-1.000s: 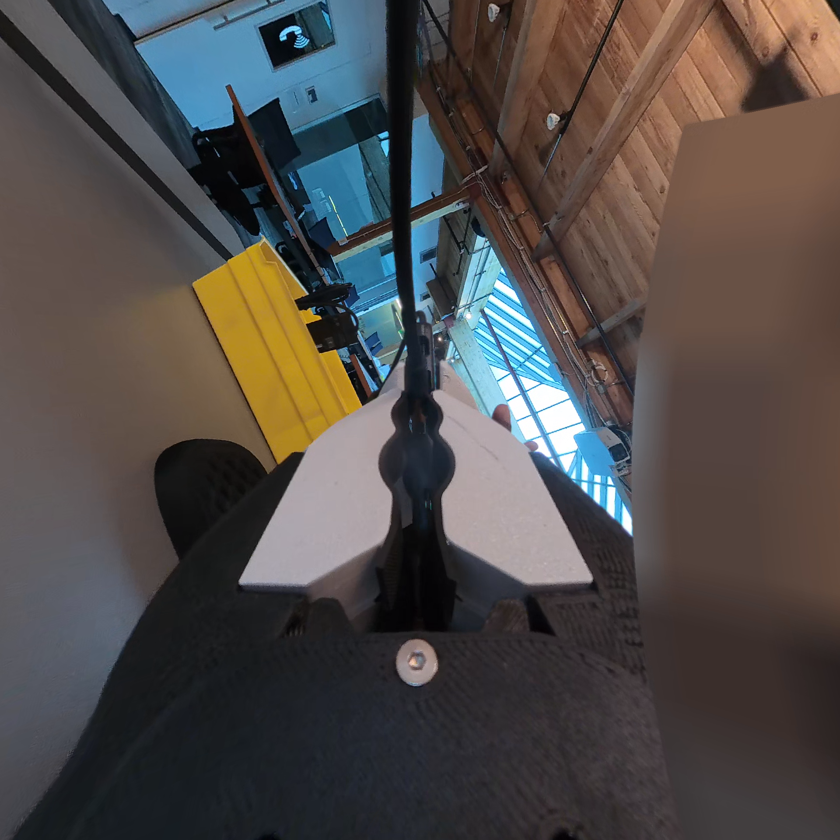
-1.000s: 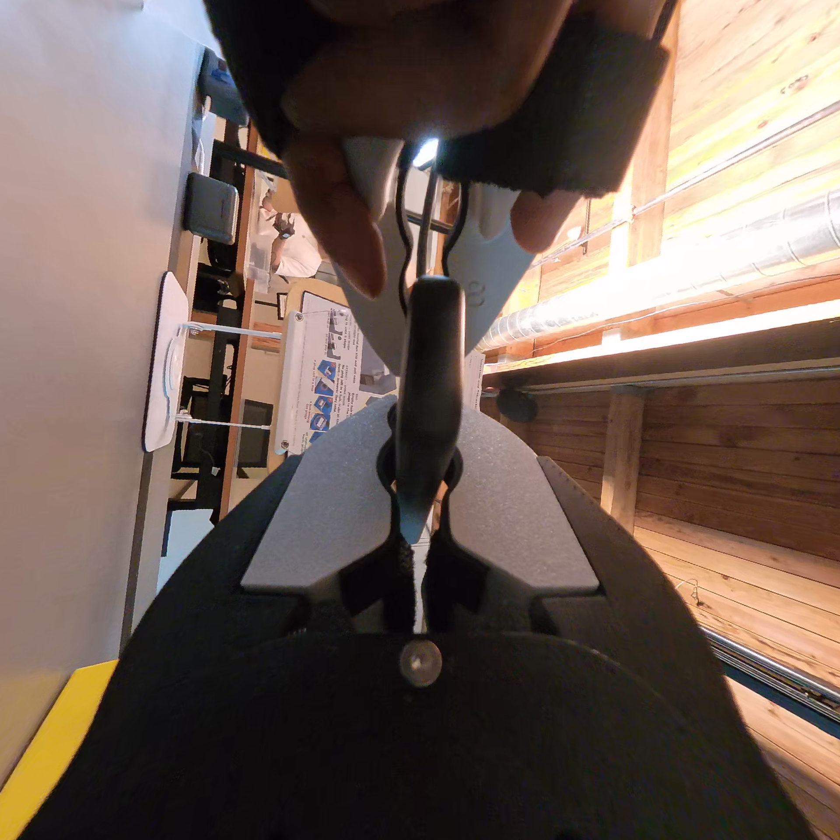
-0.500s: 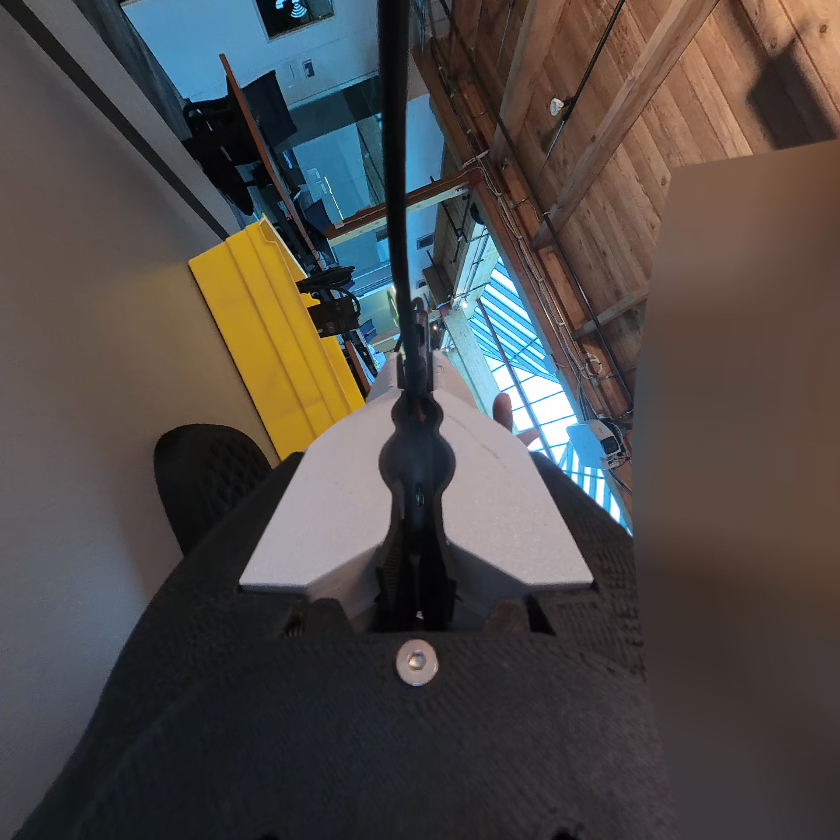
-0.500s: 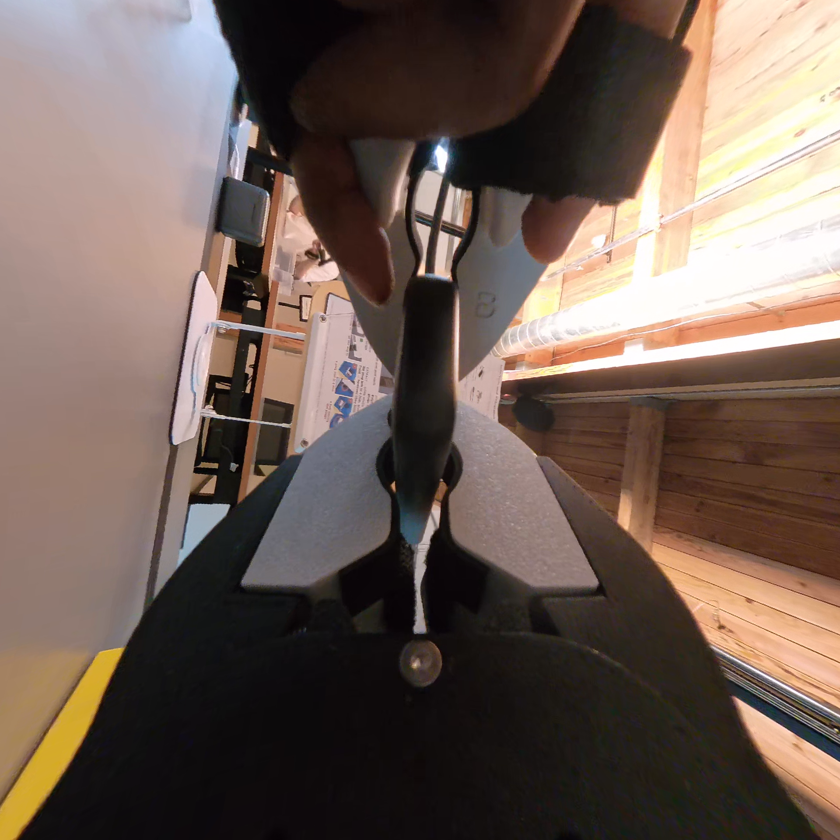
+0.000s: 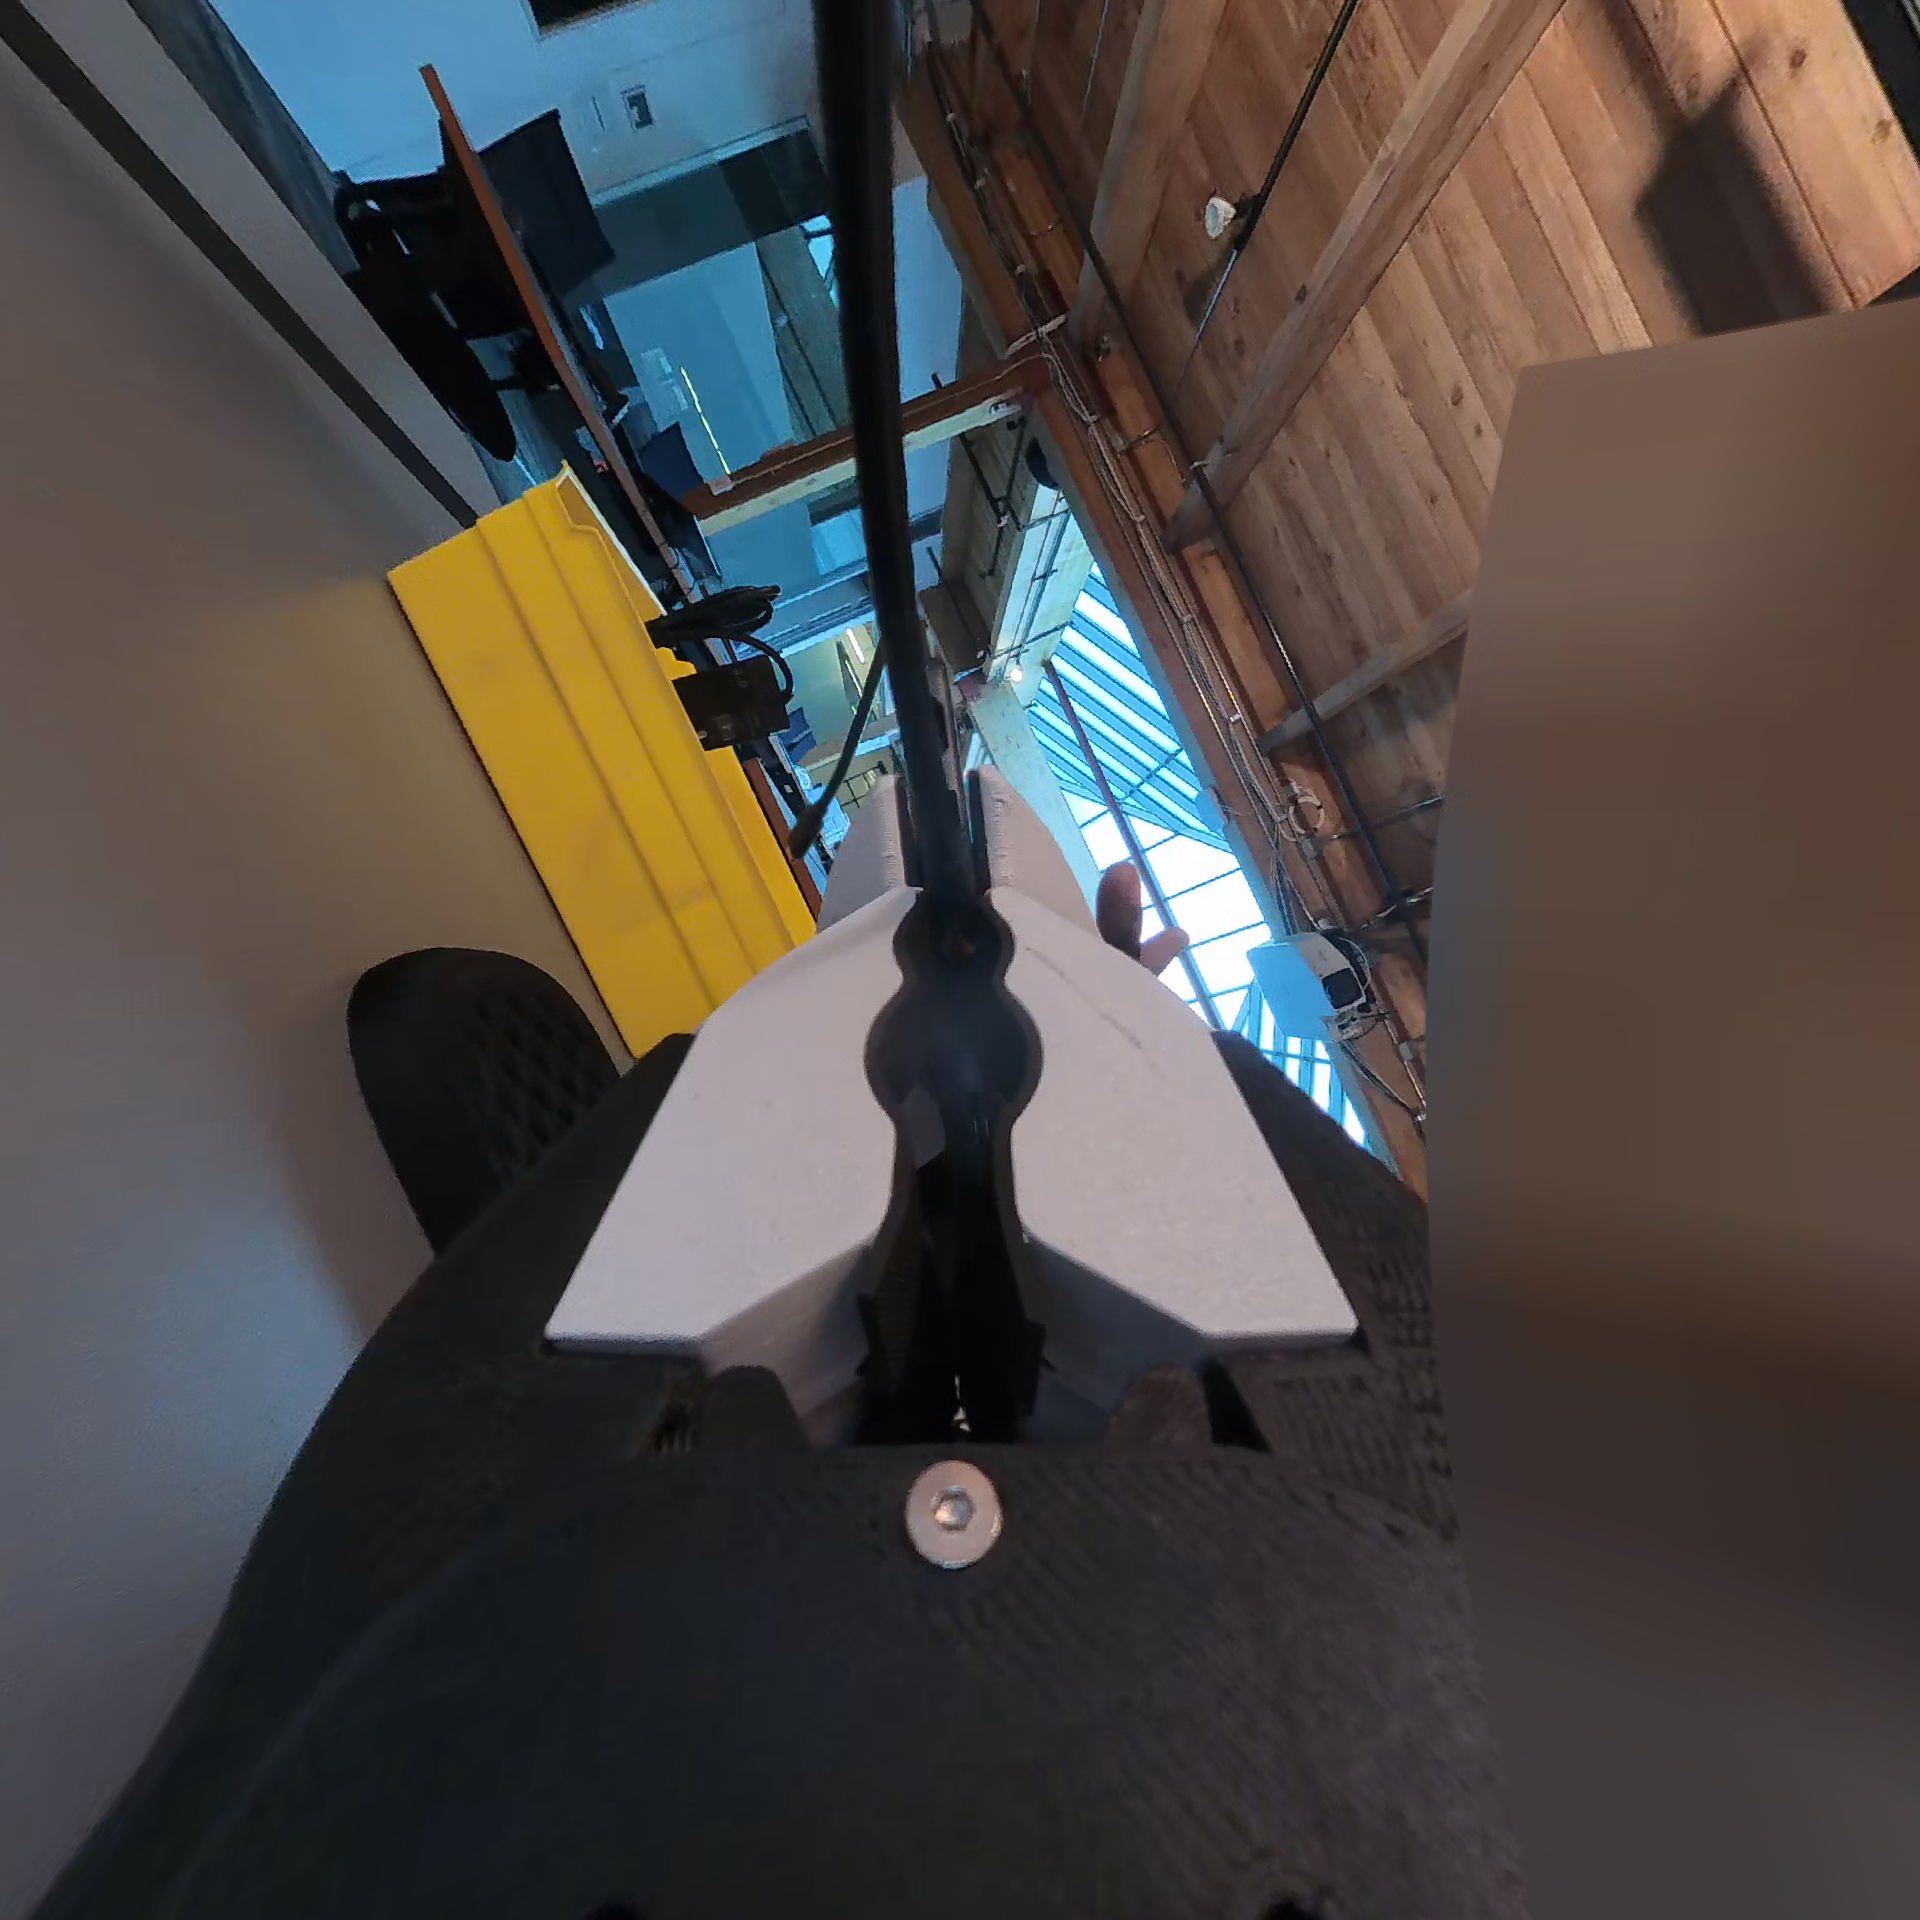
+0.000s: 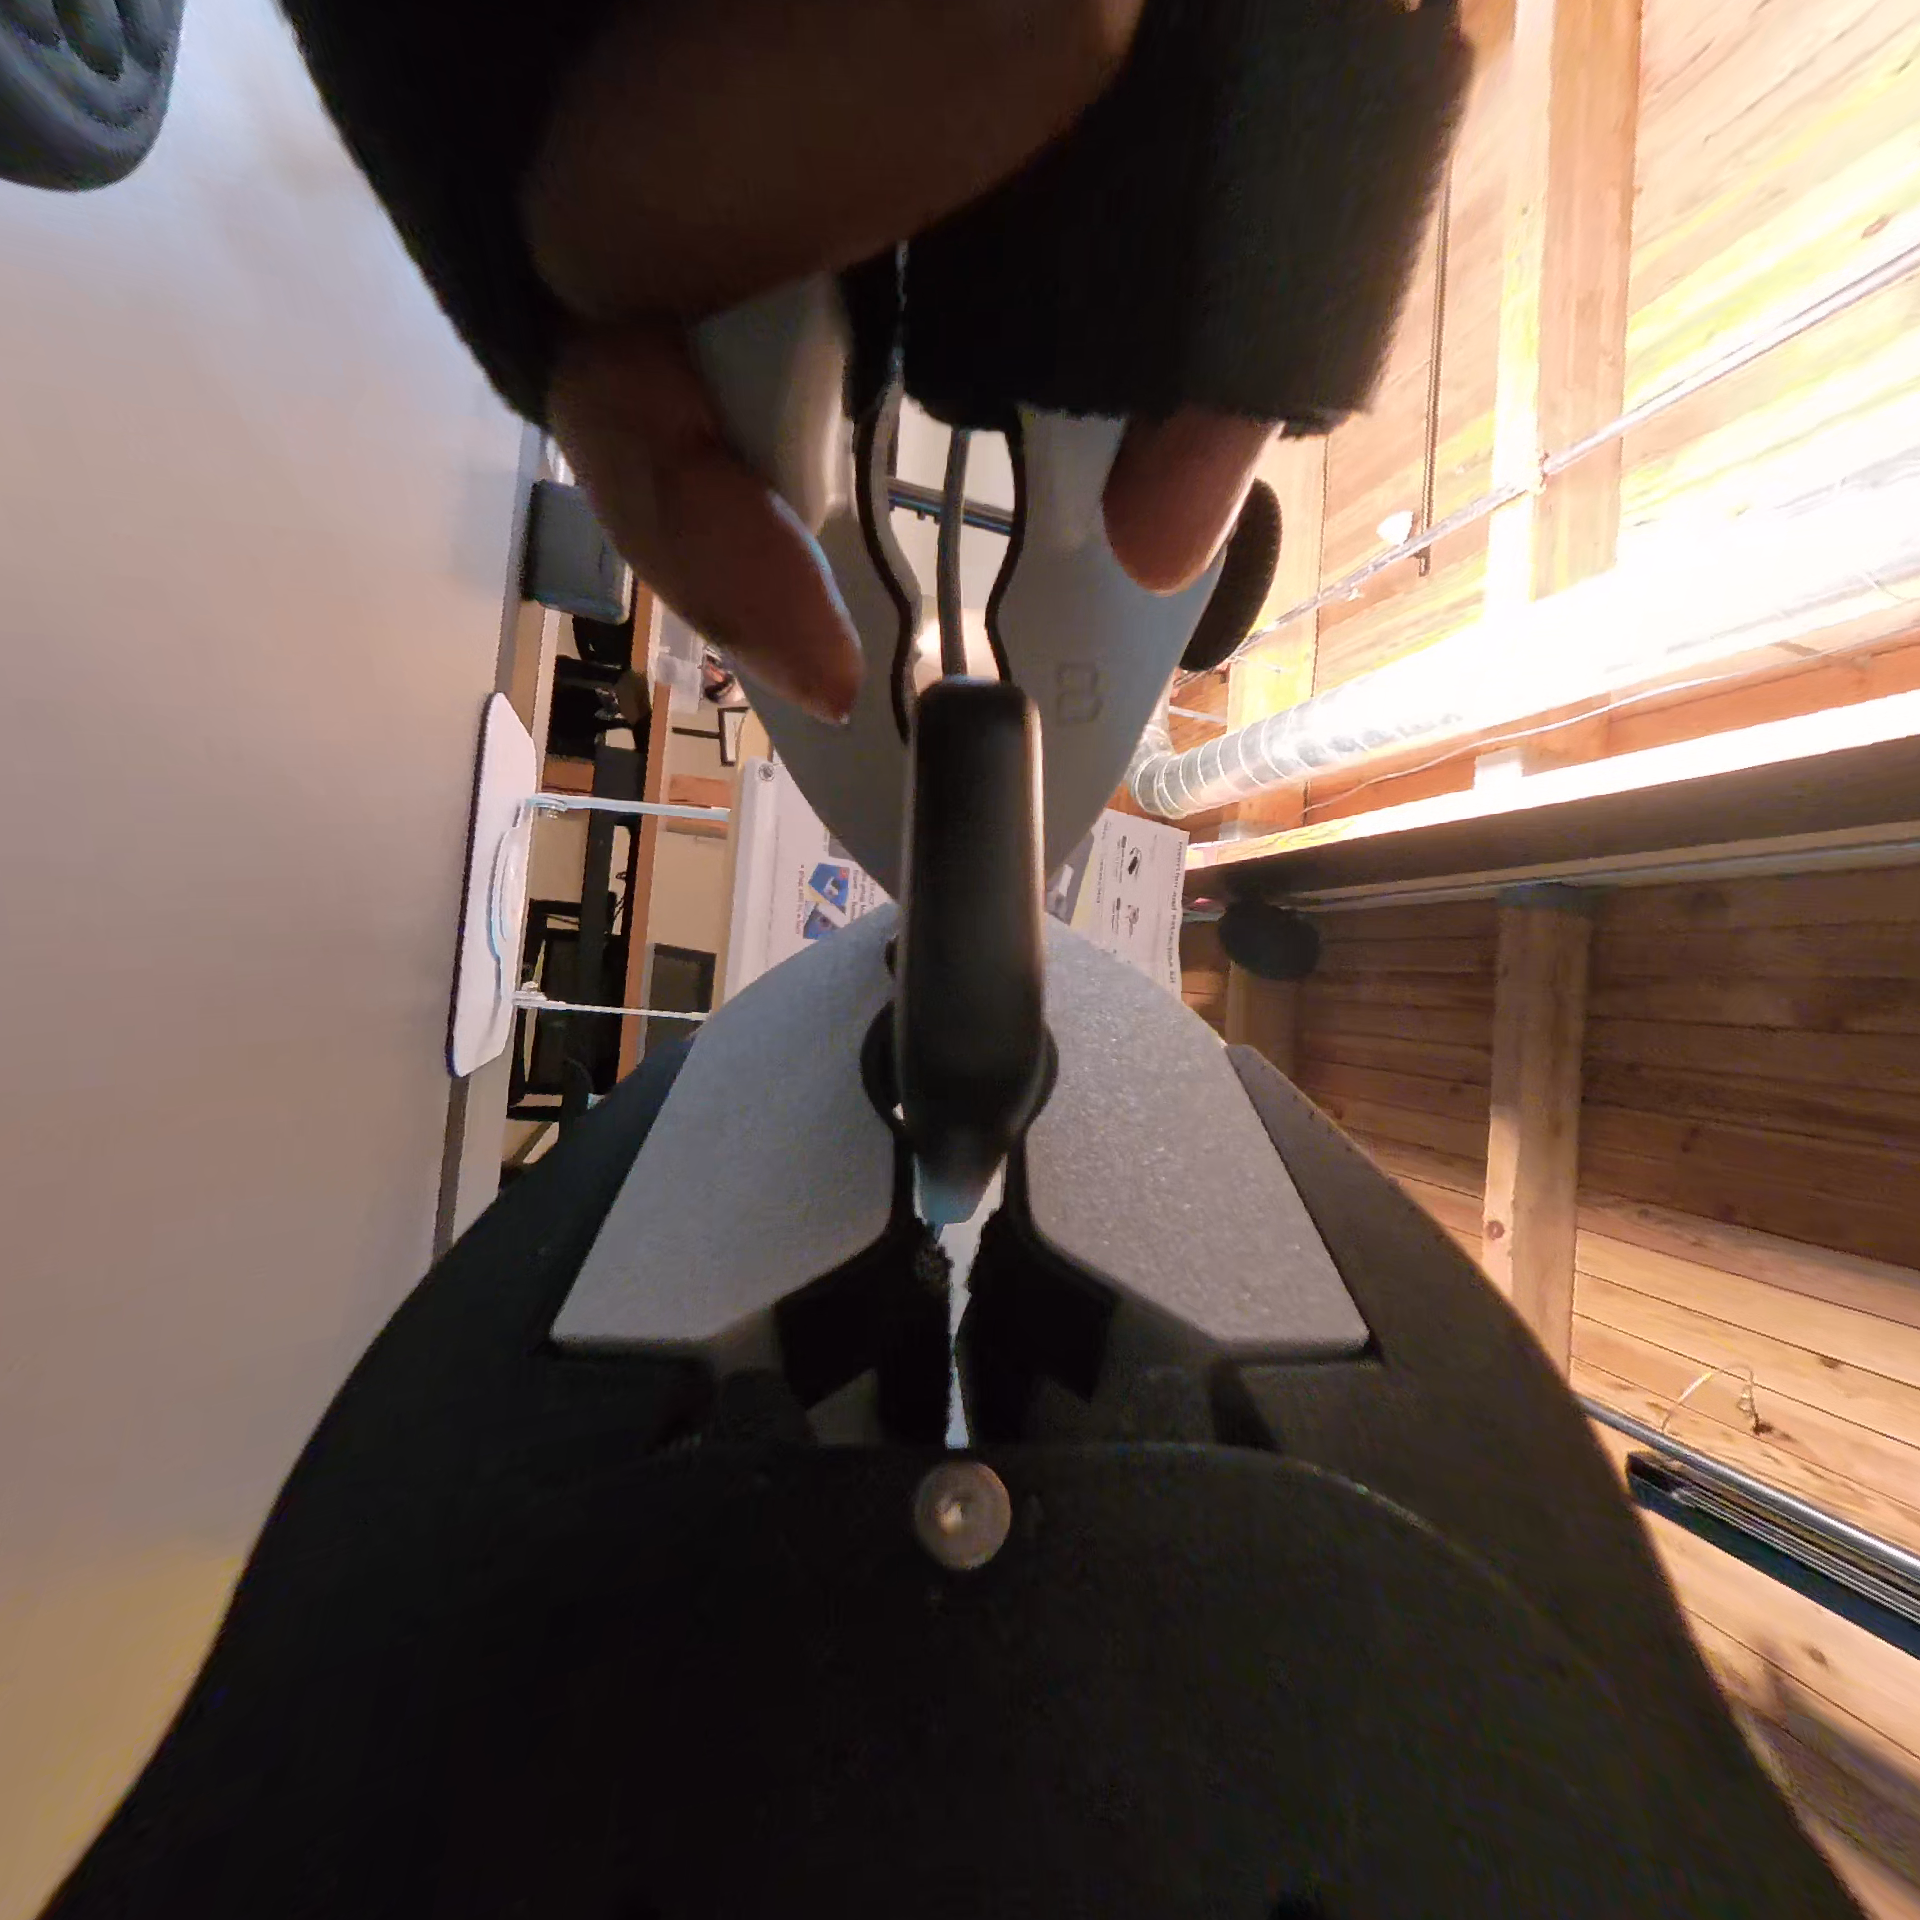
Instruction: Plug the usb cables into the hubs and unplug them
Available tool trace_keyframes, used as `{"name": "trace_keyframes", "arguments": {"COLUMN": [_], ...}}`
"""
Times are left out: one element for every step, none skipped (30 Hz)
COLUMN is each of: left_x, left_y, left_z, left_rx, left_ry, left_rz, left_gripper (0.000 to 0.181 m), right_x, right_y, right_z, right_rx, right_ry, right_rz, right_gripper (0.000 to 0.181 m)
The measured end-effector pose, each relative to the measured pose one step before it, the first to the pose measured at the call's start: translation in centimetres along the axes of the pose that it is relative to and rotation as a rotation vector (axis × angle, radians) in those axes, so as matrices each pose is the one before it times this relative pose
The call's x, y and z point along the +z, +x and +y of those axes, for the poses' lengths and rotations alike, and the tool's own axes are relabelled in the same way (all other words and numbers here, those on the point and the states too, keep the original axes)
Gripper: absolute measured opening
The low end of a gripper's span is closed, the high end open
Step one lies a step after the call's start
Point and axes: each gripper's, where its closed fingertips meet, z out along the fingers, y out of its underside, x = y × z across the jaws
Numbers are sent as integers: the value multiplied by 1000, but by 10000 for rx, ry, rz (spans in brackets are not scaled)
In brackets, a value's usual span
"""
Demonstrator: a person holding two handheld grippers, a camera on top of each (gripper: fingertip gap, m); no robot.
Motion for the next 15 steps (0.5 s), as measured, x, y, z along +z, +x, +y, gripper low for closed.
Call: {"name": "trace_keyframes", "arguments": {"left_x": [-34,-2,54,90,67,61,48,-67,-252,-362,-326,-223,-147,-118,-62], "left_y": [-80,-12,124,243,689,779,526,-56,-348,-452,-300,-66,-8,-85,-247], "left_z": [-33,-35,-33,-8,-63,-49,-4,-157,-322,-399,-333,-250,-205,-192,-29], "left_rx": [-60,19,249,362,250,107,182,349,574,576,436,258,144,82,-11], "left_ry": [-101,-177,-263,-284,-214,-205,-177,20,209,304,270,182,126,98,23], "left_rz": [0,25,64,119,381,381,186,-217,-385,-426,-297,-116,-54,-77,-148], "left_gripper": [8,8,8,8,20,36,48,61,61,57,52,47,39,28,16], "right_x": [37,42,56,67,67,27,-12,-40,-60,-40,-38,-29,-21,-34,-37], "right_y": [-55,39,134,157,93,46,63,120,161,136,54,-33,-78,-51,25], "right_z": [-24,27,89,150,173,154,125,28,-47,-76,-138,-168,-147,-114,-111], "right_rx": [-18,-29,25,88,107,106,107,104,93,65,22,-35,-74,-50,4], "right_ry": [-19,-5,-50,-111,-129,-89,-51,-4,3,-3,27,45,32,29,49], "right_rz": [-12,43,74,61,42,64,99,88,63,37,8,-10,-12,15,21], "right_gripper": [13,13,13,13,13,13,13,12,12,12,12,12,12,12,12]}}
